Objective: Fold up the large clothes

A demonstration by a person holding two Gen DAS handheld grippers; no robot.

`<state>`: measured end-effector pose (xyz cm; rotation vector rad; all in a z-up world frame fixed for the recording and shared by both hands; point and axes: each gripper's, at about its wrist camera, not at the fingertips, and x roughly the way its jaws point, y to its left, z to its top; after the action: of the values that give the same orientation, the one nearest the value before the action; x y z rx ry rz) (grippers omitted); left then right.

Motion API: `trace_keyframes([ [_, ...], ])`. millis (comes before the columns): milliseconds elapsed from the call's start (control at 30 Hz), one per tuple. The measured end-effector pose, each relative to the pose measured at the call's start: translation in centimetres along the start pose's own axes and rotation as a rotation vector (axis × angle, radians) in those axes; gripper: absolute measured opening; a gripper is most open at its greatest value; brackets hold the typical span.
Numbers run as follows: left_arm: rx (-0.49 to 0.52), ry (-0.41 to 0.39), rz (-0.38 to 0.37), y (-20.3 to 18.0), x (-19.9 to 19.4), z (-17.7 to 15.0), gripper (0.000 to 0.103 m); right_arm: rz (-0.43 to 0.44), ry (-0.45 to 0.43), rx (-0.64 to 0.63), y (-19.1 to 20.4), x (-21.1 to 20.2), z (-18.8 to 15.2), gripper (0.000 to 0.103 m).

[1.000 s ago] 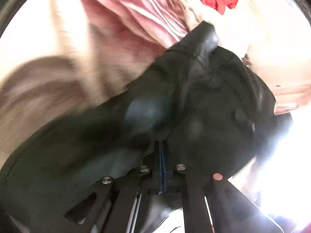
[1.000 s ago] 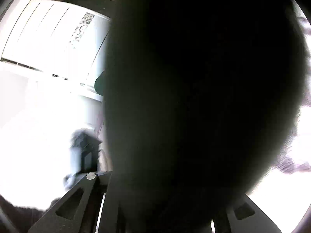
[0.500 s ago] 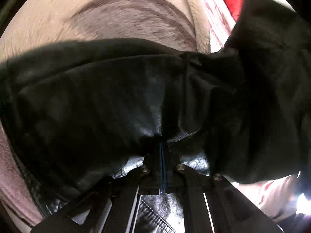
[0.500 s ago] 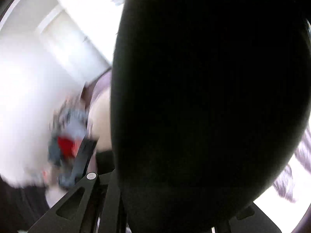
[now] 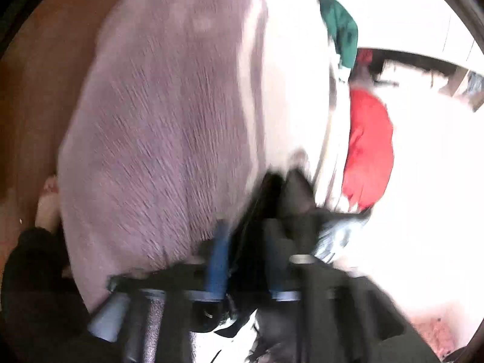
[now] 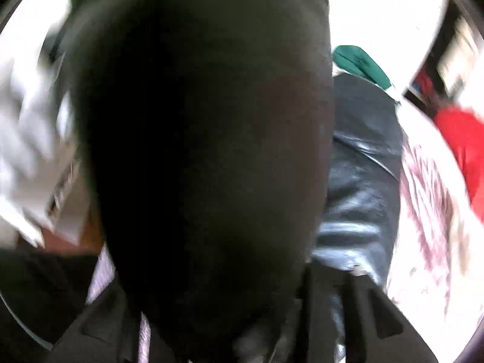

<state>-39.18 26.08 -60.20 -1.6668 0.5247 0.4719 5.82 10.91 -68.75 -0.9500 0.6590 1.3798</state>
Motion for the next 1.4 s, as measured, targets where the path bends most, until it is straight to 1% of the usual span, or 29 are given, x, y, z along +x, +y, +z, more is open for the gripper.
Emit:
trace_keyframes([
  [33,0.008,-0.030,0.003,-0.3,-1.2,0.5,0.074,0.006,0.035,-0.066,1.3,0.8,0.1,0.066],
  [100,0.052,-0.055,-0.013,-2.2,-2.2,0.4,0.076,0.001,0.084,-0.142,2.6,1.4,0.1,0.067],
  [133,0.089,-0.049,0.006,-4.0,-1.7,-0.8,0.076,0.004,0.101,-0.152,2.8,1.5,0.3,0.068],
  [200,0.206,-0.035,0.043,-7.5,-0.7,-2.3,0.076,0.059,0.126,-0.138,-0.2,-0.6,-2.9,0.073],
  [267,0.343,0.008,0.104,-10.9,0.5,-3.6,0.076,0.152,0.127,-0.047,-0.2,-3.2,-0.5,0.074],
  [300,0.390,0.029,0.108,-12.5,1.2,-4.8,0.076,0.220,0.143,0.046,-1.6,-4.2,-0.1,0.074],
  [367,0.527,0.092,0.174,-13.8,2.3,-6.2,0.076,0.375,0.155,0.248,-4.2,-7.7,-0.6,0.074],
  [400,0.585,0.118,0.217,-14.0,3.1,-6.9,0.075,0.418,0.149,0.333,-3.0,-11.9,-2.9,0.074],
  [433,0.647,0.140,0.275,-14.2,4.5,-7.8,0.069,0.466,0.138,0.468,-4.2,-13.4,-3.8,0.074],
  [467,0.694,0.158,0.328,-14.4,6.3,-8.5,0.040,0.477,0.135,0.568,-4.4,-15.0,-4.6,0.074],
  [500,0.713,0.202,0.391,-13.6,8.1,-9.4,0.015,0.451,0.146,0.681,-6.3,-15.4,-5.2,0.073],
  [533,0.686,0.251,0.428,-12.1,9.5,-10.1,0.013,0.427,0.159,0.765,-8.3,-15.1,-5.5,0.070],
  [567,0.657,0.270,0.435,-10.7,10.3,-10.5,0.013,0.398,0.173,0.844,-10.3,-15.4,-6.6,0.052],
  [600,0.639,0.273,0.447,-9.1,10.3,-11.0,0.012,0.389,0.178,0.910,-12.1,-14.8,-7.1,0.041],
  [633,0.631,0.267,0.449,-8.0,10.2,-11.3,0.012,0.380,0.181,0.965,-13.8,-13.7,-7.1,0.036],
  [700,0.598,0.249,0.435,-6.6,9.3,-11.4,0.011,0.370,0.224,0.996,-15.9,-10.5,-6.7,0.034],
  [767,0.552,0.230,0.408,-5.5,8.5,-10.8,0.010,0.362,0.321,0.975,-16.9,-5.0,-3.8,0.033],
  [800,0.540,0.228,0.391,-5.3,8.6,-10.5,0.010,0.331,0.349,0.938,-17.2,-2.9,-2.3,0.033],
  [867,0.541,0.228,0.383,-4.6,8.4,-10.1,0.009,0.256,0.425,0.888,-16.8,0.7,-1.6,0.034],
  [933,0.546,0.230,0.389,-4.7,7.9,-9.9,0.009,0.241,0.488,0.913,-16.9,4.3,-2.0,0.035],
  [1000,0.523,0.246,0.391,-5.7,8.1,-10.0,0.009,0.265,0.498,0.900,-17.4,4.2,-1.5,0.035],
  [1033,0.510,0.249,0.374,-6.6,7.7,-9.7,0.009,0.320,0.494,0.895,-18.2,2.5,-1.6,0.039],
  [1100,0.476,0.229,0.300,-6.8,6.4,-9.5,0.018,0.480,0.416,0.945,-20.6,-0.2,-2.3,0.063],
  [1133,0.463,0.209,0.274,-6.9,5.6,-9.4,0.033,0.541,0.342,0.975,-22.0,-1.6,-3.3,0.089],
  [1167,0.442,0.184,0.231,-6.9,4.7,-9.2,0.059,0.546,0.302,0.985,-23.2,-2.6,-4.3,0.096],
  [1200,0.424,0.170,0.201,-6.8,4.4,-9.1,0.069,0.557,0.285,0.978,-23.9,-2.9,-5.1,0.096],
  [1300,0.364,0.138,0.166,-5.5,3.1,-8.9,0.069,0.647,0.377,0.911,-24.1,0.1,-8.3,0.096],
  [1367,0.351,0.130,0.168,-4.9,2.9,-8.8,0.069,0.769,0.442,0.903,-23.1,4.3,-10.3,0.096],
  [1400,0.354,0.126,0.173,-4.6,2.6,-8.8,0.069,0.847,0.460,0.902,-22.5,5.0,-11.2,0.096],
])
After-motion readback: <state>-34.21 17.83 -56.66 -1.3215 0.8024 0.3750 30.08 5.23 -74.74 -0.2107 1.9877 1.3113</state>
